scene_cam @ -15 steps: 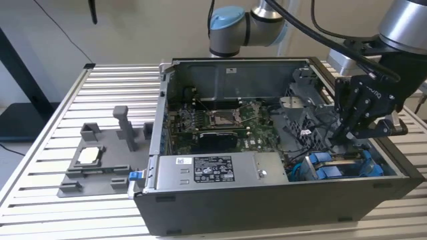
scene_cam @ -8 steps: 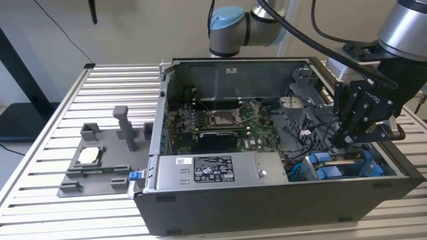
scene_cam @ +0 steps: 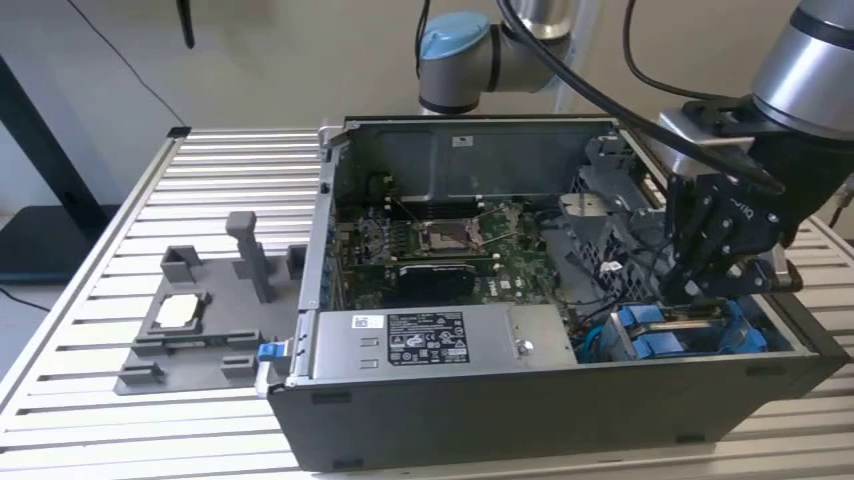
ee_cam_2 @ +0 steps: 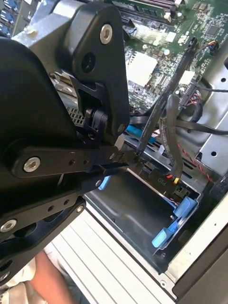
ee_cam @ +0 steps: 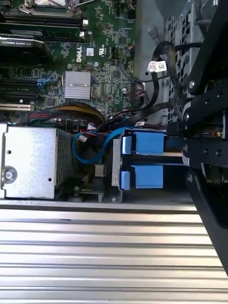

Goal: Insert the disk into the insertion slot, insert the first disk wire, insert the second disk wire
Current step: 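Insert the second disk wire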

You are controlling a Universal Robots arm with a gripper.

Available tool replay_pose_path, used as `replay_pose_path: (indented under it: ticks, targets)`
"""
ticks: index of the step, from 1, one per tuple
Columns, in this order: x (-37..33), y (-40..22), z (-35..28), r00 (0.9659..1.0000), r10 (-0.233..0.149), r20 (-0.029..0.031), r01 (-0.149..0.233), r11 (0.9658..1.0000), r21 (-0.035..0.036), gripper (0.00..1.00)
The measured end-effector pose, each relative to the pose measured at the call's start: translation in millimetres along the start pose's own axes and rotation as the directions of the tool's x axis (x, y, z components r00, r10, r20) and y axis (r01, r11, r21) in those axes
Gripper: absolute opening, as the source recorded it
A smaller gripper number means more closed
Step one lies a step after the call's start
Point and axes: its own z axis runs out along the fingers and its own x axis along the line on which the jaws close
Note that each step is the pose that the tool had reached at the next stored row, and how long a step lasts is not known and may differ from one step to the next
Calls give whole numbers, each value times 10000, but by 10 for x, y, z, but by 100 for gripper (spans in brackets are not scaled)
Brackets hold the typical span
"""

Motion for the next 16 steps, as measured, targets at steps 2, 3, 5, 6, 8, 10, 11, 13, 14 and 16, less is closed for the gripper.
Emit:
replay_pose_path:
  ticks: [2,3,5,6,8,10,11,13,14,16]
  targets:
    - [7,-10,16,10000,12,6,-12,10000,-52,16]
    - [10,-18,21,10000,14,10,-14,10000,-81,16]
    - [13,-45,25,10000,14,34,-14,9999,-142,16]
    - [13,-60,24,10000,15,36,-14,9999,-169,16]
    - [13,-88,22,10000,15,37,-15,9998,-219,16]
    - [12,-103,23,10000,16,37,-15,9998,-222,16]
    - [13,-105,24,10000,15,37,-15,9998,-222,16]
    - [14,-105,28,10000,17,36,-16,9998,-223,16]
    - [14,-110,32,10000,15,37,-15,9998,-222,16]
    - [14,-125,36,10000,15,39,-14,9998,-223,16]
